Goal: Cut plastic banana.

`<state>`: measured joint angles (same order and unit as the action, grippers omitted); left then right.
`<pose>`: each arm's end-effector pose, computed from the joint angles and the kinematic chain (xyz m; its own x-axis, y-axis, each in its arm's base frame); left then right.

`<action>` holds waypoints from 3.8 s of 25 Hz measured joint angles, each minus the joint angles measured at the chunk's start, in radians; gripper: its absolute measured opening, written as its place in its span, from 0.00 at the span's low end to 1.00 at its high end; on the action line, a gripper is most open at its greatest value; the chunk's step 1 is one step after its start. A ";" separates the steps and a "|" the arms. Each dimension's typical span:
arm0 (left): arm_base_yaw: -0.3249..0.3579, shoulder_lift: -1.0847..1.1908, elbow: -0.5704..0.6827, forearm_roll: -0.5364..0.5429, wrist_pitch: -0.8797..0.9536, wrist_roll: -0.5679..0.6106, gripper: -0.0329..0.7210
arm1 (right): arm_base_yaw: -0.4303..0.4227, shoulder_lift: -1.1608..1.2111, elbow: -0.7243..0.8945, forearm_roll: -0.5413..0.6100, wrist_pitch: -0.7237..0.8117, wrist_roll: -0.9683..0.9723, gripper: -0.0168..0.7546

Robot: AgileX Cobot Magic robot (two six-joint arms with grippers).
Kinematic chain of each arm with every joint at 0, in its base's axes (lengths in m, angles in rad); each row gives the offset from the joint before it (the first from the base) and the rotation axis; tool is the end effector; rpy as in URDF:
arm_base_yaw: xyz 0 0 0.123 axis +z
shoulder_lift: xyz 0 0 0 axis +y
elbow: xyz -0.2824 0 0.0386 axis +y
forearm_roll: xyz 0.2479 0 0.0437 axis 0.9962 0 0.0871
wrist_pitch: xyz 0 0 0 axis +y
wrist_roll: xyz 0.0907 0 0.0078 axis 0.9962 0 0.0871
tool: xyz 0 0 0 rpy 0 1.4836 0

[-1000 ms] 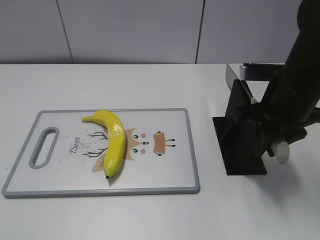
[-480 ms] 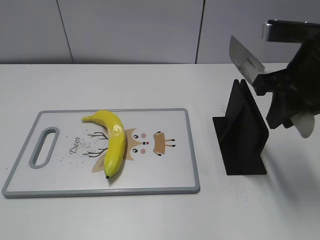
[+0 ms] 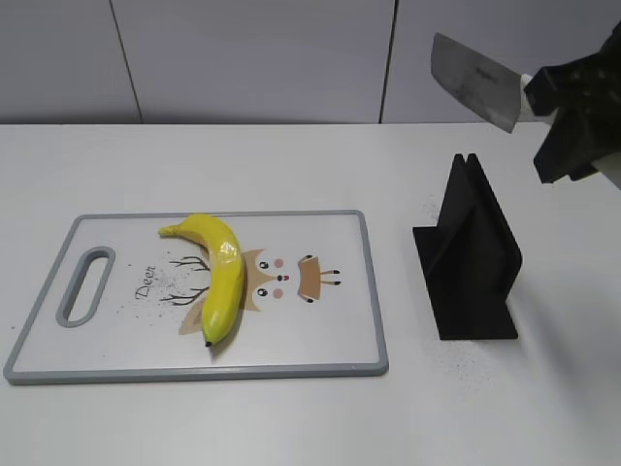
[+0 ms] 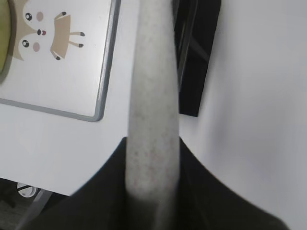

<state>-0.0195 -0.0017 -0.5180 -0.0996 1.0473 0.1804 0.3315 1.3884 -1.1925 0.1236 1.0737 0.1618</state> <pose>-0.0071 -0.0077 0.2836 -0.4080 0.1376 -0.9026 0.1518 0.9850 0.0816 0.2548 0.0981 0.3186 -0.9322 -0.0904 -0.3504 -0.1623 0.9699 0.1814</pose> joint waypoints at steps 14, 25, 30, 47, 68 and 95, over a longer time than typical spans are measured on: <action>0.000 0.575 -0.196 -0.103 -0.330 0.125 0.91 | 0.000 0.089 -0.167 0.093 -0.030 -0.580 0.24; -0.142 1.097 -0.610 -0.254 -0.171 0.565 0.91 | 0.015 0.308 -0.412 0.234 0.139 -0.989 0.24; -0.250 1.263 -0.757 -0.257 -0.034 0.790 0.90 | 0.077 0.392 -0.464 0.241 0.144 -1.176 0.24; -0.317 1.611 -0.834 -0.277 0.033 1.004 0.25 | 0.129 0.552 -0.525 0.331 0.137 -1.425 0.24; -0.321 1.936 -0.692 -0.302 -0.284 1.047 0.08 | 0.130 0.871 -0.519 0.239 0.030 -1.327 0.25; -0.327 1.614 -0.681 -0.269 -0.236 1.043 0.08 | 0.141 0.628 -0.580 0.207 0.117 -1.240 0.27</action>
<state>-0.3465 1.6125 -1.1993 -0.3684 0.8108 1.2237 0.4727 2.0165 -1.7724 0.3310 1.1908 -1.0786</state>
